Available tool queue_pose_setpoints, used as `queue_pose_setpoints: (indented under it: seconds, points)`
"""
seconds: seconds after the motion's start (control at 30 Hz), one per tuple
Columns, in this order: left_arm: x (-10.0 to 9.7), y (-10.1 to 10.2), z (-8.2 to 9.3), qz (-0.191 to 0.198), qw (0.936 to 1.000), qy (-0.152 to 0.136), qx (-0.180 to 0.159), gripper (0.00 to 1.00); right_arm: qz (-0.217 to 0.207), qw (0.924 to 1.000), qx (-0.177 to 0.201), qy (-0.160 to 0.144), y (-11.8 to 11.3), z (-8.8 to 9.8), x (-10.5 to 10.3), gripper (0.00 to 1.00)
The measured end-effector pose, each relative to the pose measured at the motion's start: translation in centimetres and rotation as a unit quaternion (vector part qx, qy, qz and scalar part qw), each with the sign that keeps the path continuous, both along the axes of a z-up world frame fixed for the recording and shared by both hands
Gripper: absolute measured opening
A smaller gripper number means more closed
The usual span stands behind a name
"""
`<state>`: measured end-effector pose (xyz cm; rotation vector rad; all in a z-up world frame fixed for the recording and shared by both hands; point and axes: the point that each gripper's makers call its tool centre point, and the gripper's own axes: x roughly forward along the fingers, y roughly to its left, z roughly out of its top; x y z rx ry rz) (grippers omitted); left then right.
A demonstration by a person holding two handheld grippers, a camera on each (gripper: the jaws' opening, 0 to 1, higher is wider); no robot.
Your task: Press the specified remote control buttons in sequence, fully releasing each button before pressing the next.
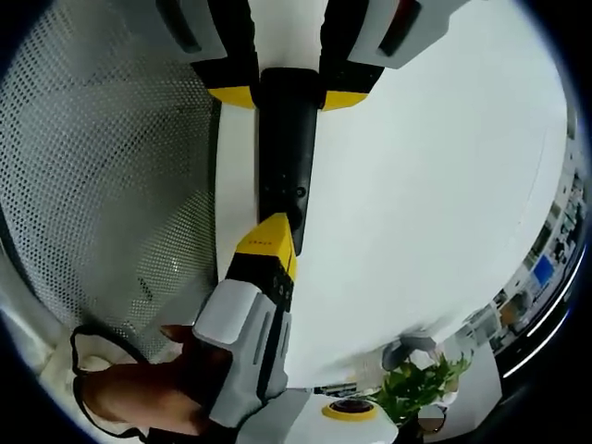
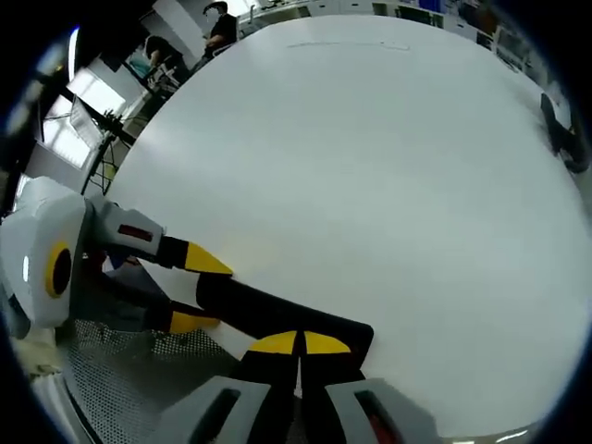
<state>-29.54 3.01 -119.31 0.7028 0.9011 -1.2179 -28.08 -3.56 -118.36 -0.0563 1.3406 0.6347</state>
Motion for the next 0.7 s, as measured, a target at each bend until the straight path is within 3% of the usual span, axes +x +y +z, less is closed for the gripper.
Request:
queue_pose_setpoints:
  seconds: [0.1,0.17,0.23,0.33,0.43,0.5,0.7]
  points:
    - [0.0,0.0,0.0,0.001,1.0,0.0,-0.001,0.24,0.008,1.0,0.0,0.001,0.01,-0.01,-0.04,0.0]
    - [0.01,0.0,0.0,0.001,1.0,0.0,-0.001,0.24,0.037,0.9992,-0.012,-0.009,0.07,-0.04,-0.05,0.0]
    - [0.0,0.0,0.0,0.0,1.0,0.0,0.0,0.24,0.061,0.9975,-0.026,-0.025,0.17,-0.03,-0.09,0.0]
    - [0.03,-0.01,0.0,0.0,1.0,0.001,-0.001,0.24,0.078,0.9953,-0.016,-0.055,0.19,-0.03,-0.17,0.0]
    - [0.04,-0.03,0.0,-0.003,1.0,-0.001,0.0,0.24,0.068,0.9959,-0.003,-0.059,0.04,0.0,-0.14,0.0]
    - [-0.02,-0.05,0.01,-0.013,0.9999,-0.007,-0.001,0.24,0.032,0.9984,0.015,-0.043,0.12,0.02,0.04,0.0]
    - [0.02,-0.05,0.06,-0.005,0.9999,-0.006,-0.008,0.24,0.011,0.9995,0.02,-0.023,0.08,0.07,0.12,0.0]
